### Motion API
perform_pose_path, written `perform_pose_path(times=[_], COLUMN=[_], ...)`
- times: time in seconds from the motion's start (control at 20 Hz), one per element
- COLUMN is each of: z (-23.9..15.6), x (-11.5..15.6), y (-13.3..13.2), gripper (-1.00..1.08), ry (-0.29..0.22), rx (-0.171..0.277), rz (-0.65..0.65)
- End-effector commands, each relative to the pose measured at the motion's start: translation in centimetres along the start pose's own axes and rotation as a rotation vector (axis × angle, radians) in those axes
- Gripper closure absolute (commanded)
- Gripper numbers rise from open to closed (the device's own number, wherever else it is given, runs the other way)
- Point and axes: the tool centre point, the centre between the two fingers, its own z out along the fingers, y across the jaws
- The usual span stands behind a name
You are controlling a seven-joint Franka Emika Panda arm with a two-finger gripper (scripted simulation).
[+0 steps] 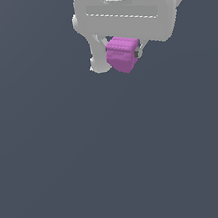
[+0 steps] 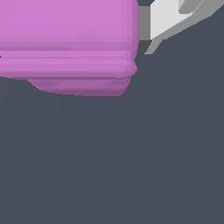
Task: Pick up the object and move it to a goal position.
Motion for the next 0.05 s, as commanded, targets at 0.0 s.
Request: perform_pose_path(times=[0.0], z=[-0.2], x=[-0.04], y=[-0.04], gripper=[1.08], ry=[-0.001], rx=[-0.001], rz=[0.0])
